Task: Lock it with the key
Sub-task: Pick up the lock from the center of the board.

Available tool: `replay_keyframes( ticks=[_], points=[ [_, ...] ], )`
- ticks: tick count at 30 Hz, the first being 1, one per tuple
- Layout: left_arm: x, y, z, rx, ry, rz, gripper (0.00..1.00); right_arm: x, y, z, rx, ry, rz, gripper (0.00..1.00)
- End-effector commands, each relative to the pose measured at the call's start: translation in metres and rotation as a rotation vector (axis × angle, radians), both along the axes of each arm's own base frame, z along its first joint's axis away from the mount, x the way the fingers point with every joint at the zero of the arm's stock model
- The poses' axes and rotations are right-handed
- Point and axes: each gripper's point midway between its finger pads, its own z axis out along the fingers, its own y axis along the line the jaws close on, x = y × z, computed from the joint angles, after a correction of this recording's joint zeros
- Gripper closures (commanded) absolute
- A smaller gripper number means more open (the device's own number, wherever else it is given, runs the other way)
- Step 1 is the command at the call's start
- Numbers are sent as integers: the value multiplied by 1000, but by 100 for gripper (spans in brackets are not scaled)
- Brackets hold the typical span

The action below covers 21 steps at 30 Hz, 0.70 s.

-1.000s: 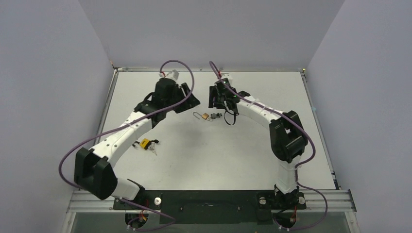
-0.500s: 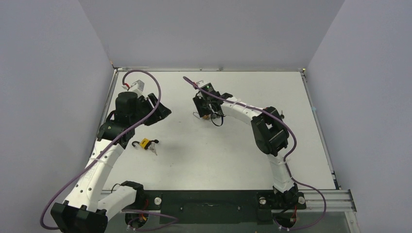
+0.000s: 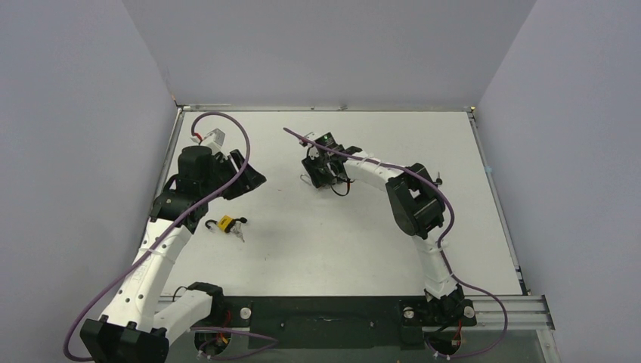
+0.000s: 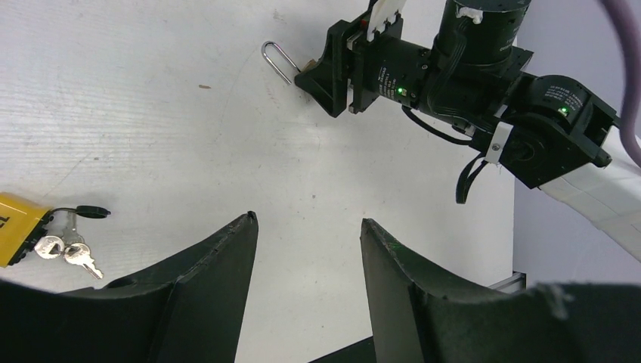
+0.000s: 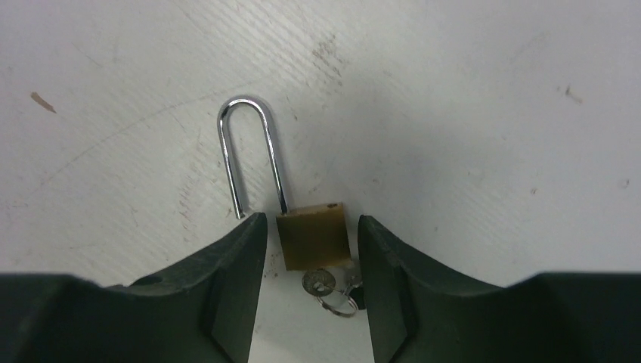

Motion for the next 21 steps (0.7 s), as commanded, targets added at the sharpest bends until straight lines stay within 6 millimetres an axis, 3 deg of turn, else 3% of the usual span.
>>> replay_keyframes(
  ticks=[1,4,8,11,17,21],
  points=[
    [1,0,12,-4,-37,-21,50,4,3,-2,-7,2,40,57],
    [2,3,13,-3,-39,-14,50,-1,2,-9,-25,15,42,61],
    [4,4,14,-7,-38,-8,50,-10,-3,-13,-46,19,41,75],
    [5,2,12,-15,-31,-14,50,-18,-7,-14,-43,13,42,80],
    [8,-9,7,-50,-14,-63,51,-24,-5,29,53,-44,17,99],
    [9,-27,-3,-101,19,-156,55,-36,-2,85,167,-104,38,100]
  ],
)
